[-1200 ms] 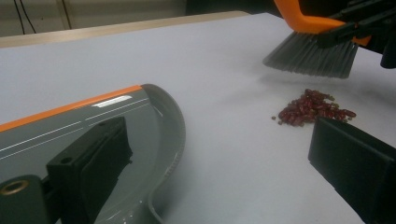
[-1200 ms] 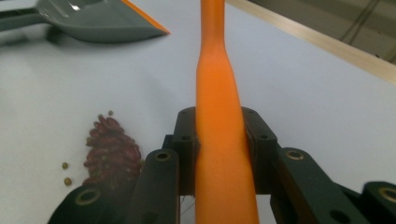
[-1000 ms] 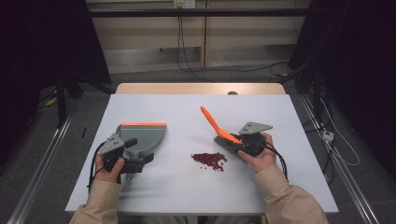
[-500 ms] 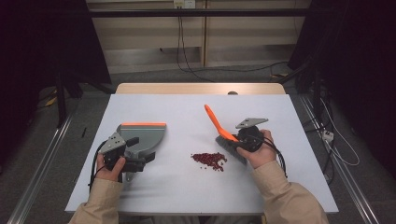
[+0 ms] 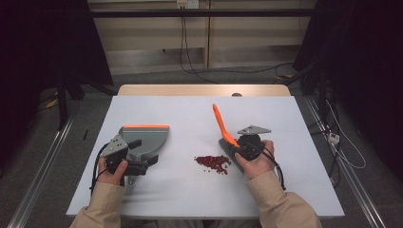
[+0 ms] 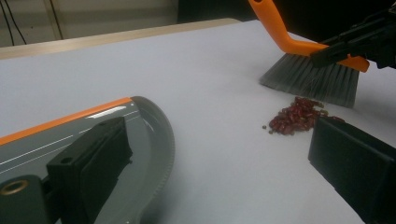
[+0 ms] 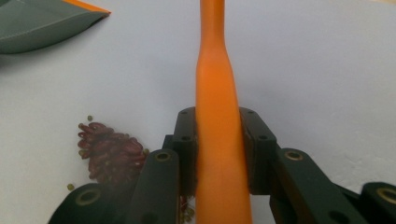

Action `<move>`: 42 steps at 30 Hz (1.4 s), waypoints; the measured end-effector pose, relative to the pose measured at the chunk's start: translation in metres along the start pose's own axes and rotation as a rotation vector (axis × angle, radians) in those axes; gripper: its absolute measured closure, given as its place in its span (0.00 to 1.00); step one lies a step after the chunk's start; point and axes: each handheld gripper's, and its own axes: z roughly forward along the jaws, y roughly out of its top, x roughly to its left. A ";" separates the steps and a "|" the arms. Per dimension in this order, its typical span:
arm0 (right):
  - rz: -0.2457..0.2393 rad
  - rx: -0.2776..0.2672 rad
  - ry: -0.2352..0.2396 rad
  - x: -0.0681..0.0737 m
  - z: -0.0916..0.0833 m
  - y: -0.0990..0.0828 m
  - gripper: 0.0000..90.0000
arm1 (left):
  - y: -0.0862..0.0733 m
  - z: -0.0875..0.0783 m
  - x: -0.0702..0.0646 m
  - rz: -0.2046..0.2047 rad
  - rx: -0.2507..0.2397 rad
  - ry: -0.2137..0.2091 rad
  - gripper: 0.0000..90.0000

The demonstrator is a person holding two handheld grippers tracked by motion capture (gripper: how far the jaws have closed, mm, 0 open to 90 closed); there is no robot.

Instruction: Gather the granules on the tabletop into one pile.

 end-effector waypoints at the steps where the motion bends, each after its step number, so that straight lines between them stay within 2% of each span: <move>1: 0.004 -0.003 0.000 0.002 0.001 0.001 0.80 | 0.000 0.000 0.000 0.000 0.002 -0.001 0.06; 8: 0.008 -0.015 -0.002 0.012 0.007 0.003 0.79 | 0.000 0.001 0.000 0.001 0.003 0.001 0.06; 10: 0.027 -0.022 0.014 0.012 0.008 0.003 0.80 | 0.000 0.001 0.000 0.000 0.000 0.000 0.06; 18: 0.018 -0.035 0.008 0.018 0.010 0.003 0.80 | 0.001 0.002 -0.002 0.009 0.004 -0.004 0.06; 22: 0.019 -0.039 -0.009 0.024 0.011 0.003 0.80 | 0.001 0.003 -0.002 0.012 0.007 -0.006 0.06; 26: 0.014 -0.038 -0.049 0.032 0.012 0.003 0.80 | 0.002 0.002 -0.002 0.011 0.003 -0.006 0.06; 32: -0.002 -0.044 -0.064 0.041 0.014 0.003 0.80 | 0.002 0.003 -0.003 0.013 0.002 -0.010 0.06; 42: 0.048 -0.065 -0.059 0.046 0.016 0.003 0.80 | 0.003 0.005 -0.004 0.017 0.002 -0.016 0.06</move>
